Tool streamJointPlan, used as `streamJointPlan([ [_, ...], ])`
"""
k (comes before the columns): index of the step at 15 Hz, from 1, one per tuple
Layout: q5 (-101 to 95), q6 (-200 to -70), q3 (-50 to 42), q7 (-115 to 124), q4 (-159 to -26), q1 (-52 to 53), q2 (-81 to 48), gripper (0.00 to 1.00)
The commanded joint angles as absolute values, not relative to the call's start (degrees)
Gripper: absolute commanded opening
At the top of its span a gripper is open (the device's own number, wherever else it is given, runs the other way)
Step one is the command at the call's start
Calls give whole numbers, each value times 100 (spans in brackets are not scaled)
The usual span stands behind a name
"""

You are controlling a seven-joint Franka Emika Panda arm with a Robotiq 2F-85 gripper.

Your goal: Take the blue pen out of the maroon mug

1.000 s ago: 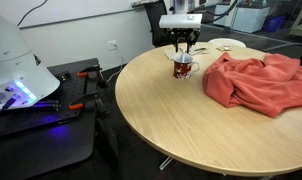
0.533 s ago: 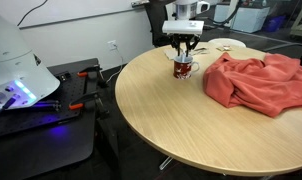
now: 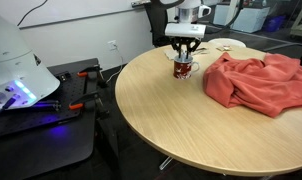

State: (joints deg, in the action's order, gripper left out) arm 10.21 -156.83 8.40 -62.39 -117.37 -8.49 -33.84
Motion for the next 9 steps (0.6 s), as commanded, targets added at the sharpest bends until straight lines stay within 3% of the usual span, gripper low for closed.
streamJointPlan([
  [1,824,-15465,936,-6019,-11490,-966,-3535,35],
  [9,800,-15391,1002,-6084,-11245,-1036,-3833,33],
])
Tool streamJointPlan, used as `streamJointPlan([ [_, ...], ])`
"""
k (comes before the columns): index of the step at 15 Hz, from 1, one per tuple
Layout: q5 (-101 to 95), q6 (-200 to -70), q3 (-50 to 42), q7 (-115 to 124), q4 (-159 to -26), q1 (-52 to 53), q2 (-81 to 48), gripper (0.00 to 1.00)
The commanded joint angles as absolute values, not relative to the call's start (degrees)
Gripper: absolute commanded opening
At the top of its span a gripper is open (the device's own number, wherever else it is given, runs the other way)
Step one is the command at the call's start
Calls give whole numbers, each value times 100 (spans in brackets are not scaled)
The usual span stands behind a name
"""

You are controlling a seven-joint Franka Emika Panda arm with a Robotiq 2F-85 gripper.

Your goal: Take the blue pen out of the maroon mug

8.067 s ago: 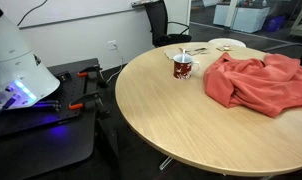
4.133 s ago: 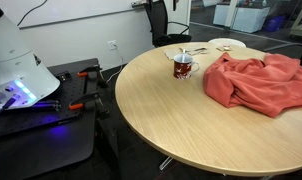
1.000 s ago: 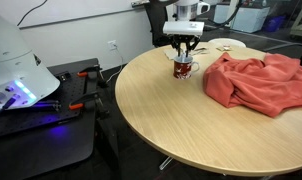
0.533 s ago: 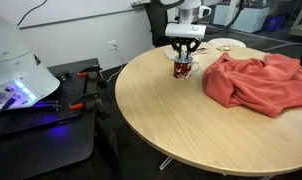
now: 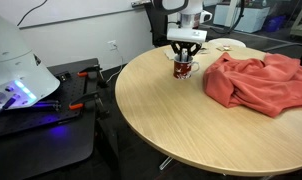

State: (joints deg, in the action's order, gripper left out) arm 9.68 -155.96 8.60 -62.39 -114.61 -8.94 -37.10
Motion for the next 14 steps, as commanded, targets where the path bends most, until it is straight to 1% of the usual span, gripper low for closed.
streamJointPlan([
  [1,792,-15395,1011,-6084,-11220,-1037,-3872,24],
  [2,782,-15388,1026,-6094,-11197,-1047,-3904,8],
  [4,787,-15410,1084,-6114,-11165,-1079,-3955,0],
  [5,787,-15432,1099,-6112,-11183,-1086,-3946,0],
  [6,789,-15453,1107,-6100,-11216,-1090,-3912,3],
  [7,807,-15491,1121,-6084,-11306,-1104,-3839,3],
  [14,935,-15928,1253,-6057,-12133,-1196,-3102,3],
])
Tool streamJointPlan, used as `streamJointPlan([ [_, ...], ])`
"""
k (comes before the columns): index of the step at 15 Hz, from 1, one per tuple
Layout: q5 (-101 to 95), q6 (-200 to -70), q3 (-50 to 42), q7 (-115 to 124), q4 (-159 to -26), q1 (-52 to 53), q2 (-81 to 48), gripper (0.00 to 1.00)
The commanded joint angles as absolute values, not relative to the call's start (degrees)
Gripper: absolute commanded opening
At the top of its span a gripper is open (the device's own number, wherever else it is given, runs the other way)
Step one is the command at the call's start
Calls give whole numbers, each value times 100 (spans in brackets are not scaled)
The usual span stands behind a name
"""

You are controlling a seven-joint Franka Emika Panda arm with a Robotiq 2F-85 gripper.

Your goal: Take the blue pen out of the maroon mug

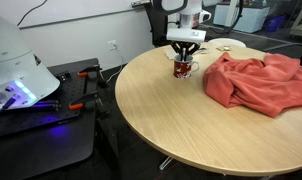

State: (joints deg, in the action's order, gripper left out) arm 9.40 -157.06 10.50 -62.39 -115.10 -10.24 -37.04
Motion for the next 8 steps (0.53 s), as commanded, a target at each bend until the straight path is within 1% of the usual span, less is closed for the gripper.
streamJointPlan([
  [1,996,-15996,1339,-6097,-12285,-1262,-2949,3],
  [8,1257,-16697,1654,-6060,-13593,-1353,-1467,3],
])
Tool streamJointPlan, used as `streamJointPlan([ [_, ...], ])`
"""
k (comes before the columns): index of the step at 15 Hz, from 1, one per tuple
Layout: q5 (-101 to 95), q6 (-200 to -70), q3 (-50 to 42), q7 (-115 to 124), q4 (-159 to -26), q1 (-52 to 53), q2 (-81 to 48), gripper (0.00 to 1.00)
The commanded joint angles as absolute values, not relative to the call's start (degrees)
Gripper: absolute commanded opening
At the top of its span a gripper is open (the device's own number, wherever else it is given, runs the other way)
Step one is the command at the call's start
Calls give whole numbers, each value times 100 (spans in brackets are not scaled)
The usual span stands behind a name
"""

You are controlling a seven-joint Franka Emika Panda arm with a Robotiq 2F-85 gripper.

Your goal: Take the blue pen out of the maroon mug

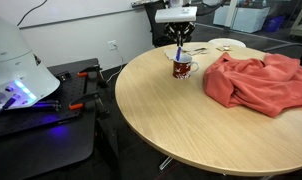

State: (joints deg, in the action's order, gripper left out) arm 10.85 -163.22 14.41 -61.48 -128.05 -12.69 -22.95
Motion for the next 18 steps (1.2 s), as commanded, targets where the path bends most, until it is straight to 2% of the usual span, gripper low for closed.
streamJointPlan([
  [1,1354,-16743,1764,-6151,-13730,-1386,-1283,3],
  [7,2477,-16176,2486,-6500,-13912,-1412,-793,3],
  [13,1773,-15874,1550,-5730,-13597,-388,-1349,3],
  [18,946,-16081,1296,-4927,-13201,-32,-2138,3],
])
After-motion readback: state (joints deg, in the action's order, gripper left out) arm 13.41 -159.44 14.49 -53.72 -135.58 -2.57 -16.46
